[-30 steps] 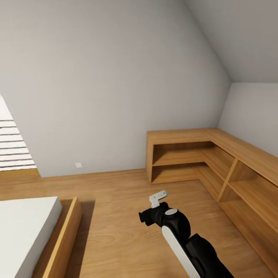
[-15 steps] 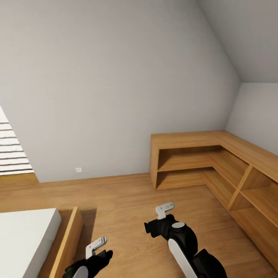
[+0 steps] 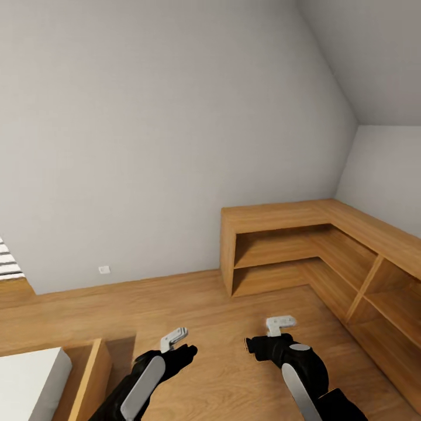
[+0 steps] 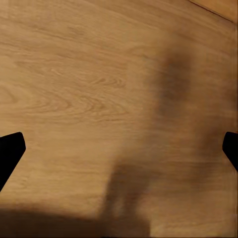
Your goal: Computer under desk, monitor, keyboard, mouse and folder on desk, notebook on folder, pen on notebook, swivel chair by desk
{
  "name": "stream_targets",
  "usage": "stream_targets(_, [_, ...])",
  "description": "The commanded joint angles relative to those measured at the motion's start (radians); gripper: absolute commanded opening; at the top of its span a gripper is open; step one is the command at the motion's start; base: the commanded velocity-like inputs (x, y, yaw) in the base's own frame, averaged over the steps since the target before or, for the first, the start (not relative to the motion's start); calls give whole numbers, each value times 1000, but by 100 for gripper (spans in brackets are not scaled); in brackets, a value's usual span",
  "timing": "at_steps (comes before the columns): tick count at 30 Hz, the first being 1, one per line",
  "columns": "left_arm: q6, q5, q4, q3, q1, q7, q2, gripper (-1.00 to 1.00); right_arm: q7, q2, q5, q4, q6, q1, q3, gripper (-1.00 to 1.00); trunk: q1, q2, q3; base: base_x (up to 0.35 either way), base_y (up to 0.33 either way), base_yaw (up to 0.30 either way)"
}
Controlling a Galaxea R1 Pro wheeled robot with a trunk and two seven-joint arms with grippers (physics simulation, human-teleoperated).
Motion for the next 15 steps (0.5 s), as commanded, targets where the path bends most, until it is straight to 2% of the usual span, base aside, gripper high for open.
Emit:
stream_targets(1, [0,9,3,-1,-9,-13,-4,100,-10,-1,-10,0,2,9,-5,100,1,-1,-1,339,8,-276])
stream_targets(5, [-7,9,9,-10,-17,-40,-14,100,-11,-2,-9,6,1,30,-12,100,1,-1,-1,341,5,-285])
stream_targets(9, [-51,10,40,-91,-21,-55,-26,100,-11,-2,-10,32,0,46,-17,100,1,-1,-1,342,1,-294])
stream_targets(10, [-87,16,76,-128,-22,-59,-27,100,-11,-2,-10,49,-16,51,-18,100,1,-1,-1,342,0,-297])
stream_targets(15, [-100,20,89,-141,-23,-61,-26,100,-13,-2,-11,72,-63,52,-18,100,1,-1,-1,342,0,-297])
